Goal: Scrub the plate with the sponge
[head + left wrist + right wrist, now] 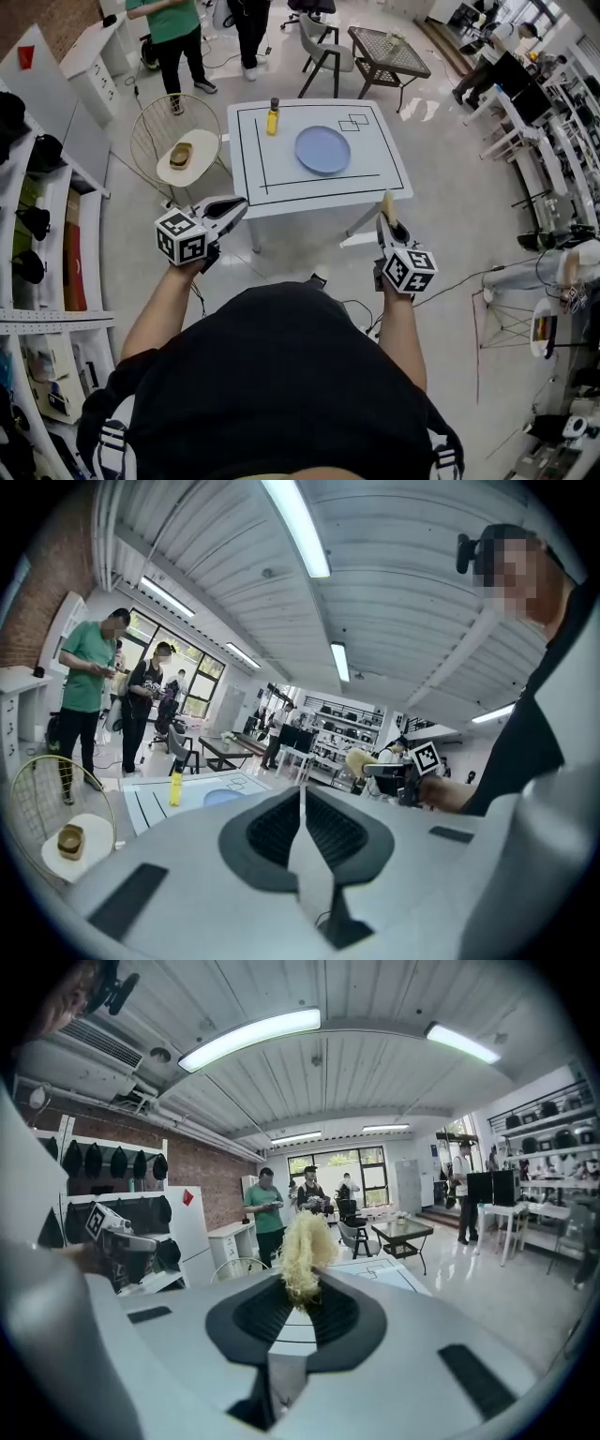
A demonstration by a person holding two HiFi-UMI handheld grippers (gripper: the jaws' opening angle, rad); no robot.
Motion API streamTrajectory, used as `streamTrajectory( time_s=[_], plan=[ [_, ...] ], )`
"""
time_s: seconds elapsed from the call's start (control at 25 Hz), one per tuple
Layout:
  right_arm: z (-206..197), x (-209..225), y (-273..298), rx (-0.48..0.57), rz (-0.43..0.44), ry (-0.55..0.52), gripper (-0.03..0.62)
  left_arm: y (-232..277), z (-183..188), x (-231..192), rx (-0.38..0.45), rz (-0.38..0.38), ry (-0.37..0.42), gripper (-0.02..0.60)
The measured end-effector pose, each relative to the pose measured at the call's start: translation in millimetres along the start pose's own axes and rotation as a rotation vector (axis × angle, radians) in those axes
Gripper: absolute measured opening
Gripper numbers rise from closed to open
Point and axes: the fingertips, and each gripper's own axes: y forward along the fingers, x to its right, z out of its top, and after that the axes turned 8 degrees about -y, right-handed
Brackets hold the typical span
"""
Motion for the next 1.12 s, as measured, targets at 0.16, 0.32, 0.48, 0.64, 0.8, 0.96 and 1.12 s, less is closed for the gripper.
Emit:
streamTrajectory(
  time_s=[0.16, 0.32, 0.48, 0.64, 0.8, 0.96, 1.12],
  plan=[
    [7.7, -2.8, 16.1, 0.012, 0.018, -0.012, 0.035, -3.2, -4.6, -15.0, -0.008, 0.027, -0.016, 0.025],
    [0.9, 0.6, 28.5, -0.006, 0.037, -0.013, 0.035, 4.6, -4.3, -21.9, -0.012, 0.038, -0.024, 0.026],
    [-4.5, 8.9, 44.1, -0.015, 0.051, -0.004, 0.035, 20.1, -2.0, -25.6, -0.023, 0.035, -0.021, 0.026],
    [-4.1, 21.5, 58.7, -0.012, 0.06, -0.001, 0.034, 37.4, -0.1, -33.7, -0.043, 0.039, -0.018, 0.026],
    [-7.9, 41.1, 74.0, -0.022, 0.061, 0.005, 0.035, 58.3, 6.9, -42.5, -0.043, 0.044, -0.015, 0.026],
    [-9.0, 59.6, 89.7, -0.031, 0.072, 0.007, 0.035, 81.1, 11.3, -47.7, -0.051, 0.046, -0.015, 0.026],
    [-6.7, 77.5, 109.7, -0.034, 0.09, 0.004, 0.035, 101.3, 17.4, -56.3, -0.047, 0.06, -0.021, 0.026]
  ],
)
